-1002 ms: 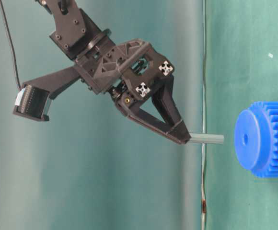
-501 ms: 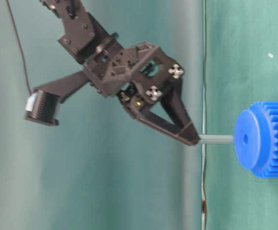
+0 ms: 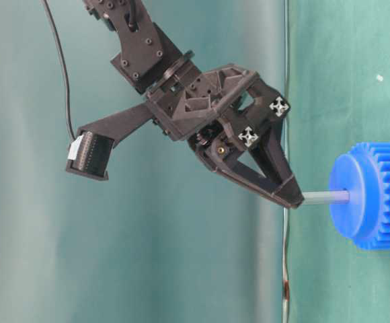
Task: Insert the shaft into the center hole of the gear.
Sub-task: 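Carry the held shaft over the blue gear's center hole, then lower the shaft with the right gripper into the gear's center hole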
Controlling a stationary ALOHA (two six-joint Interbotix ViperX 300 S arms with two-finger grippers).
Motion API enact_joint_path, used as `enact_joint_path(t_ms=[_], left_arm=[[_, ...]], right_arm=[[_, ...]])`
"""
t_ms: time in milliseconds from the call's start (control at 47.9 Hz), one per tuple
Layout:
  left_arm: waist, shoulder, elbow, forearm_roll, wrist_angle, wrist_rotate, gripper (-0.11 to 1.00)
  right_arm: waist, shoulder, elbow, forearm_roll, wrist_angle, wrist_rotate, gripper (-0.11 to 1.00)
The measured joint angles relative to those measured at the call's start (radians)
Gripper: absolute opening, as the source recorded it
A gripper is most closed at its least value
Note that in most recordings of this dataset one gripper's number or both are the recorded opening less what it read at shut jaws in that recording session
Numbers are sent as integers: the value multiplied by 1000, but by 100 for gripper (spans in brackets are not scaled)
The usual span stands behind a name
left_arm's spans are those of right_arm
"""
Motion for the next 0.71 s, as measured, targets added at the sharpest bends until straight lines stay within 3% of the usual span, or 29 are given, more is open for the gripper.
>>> enact_joint_path(t_ms=[710], left_arm=[[0,0,0,2,0,0,0]], right_arm=[[-2,-75,2,0,67,-2,17]])
